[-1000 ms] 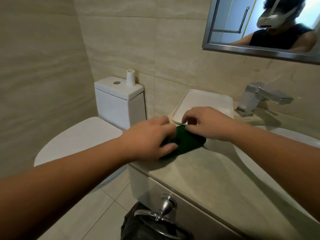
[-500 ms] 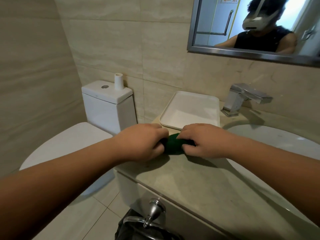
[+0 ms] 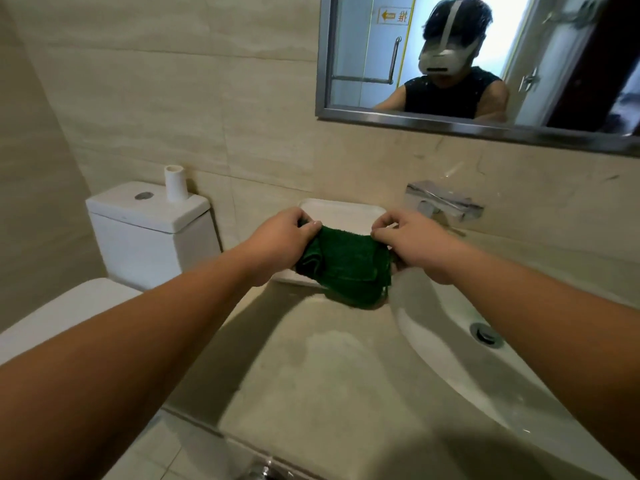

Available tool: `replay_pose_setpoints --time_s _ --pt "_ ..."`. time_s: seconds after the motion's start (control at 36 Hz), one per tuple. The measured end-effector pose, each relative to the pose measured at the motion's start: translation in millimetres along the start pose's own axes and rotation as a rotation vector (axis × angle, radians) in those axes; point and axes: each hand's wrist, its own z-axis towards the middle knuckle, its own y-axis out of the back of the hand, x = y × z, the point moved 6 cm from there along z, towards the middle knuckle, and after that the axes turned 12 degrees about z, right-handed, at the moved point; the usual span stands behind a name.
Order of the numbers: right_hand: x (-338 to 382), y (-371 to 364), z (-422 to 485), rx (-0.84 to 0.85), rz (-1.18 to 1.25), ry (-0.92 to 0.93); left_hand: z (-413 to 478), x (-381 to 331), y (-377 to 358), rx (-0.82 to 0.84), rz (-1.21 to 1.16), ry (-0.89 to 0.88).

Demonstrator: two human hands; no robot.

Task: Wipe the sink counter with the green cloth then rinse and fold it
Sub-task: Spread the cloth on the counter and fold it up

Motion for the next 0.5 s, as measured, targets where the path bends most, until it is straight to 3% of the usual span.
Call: replay_pose_setpoints --time_s 0.14,0.28,0.36,0.42,0.5 --pt "-17 -3 28 -0.041 -0.139 -0.020 33 10 -18 0.053 0.002 0.088" --pt "-23 -24 30 0.085 -0.660 0.229 51 24 -21 0.043 0.101 0.049" --pt "-41 -43 26 0.250 -0.935 0.316 49 23 -17 -0.061 0.469 -0.102" --pt "-51 -48 24 0.308 -0.928 0.256 37 9 -22 -0.099 0.633 -0.295" --pt "-48 -45 19 0.274 -0.926 0.302 15 2 -46 0.112 0.877 -0.453"
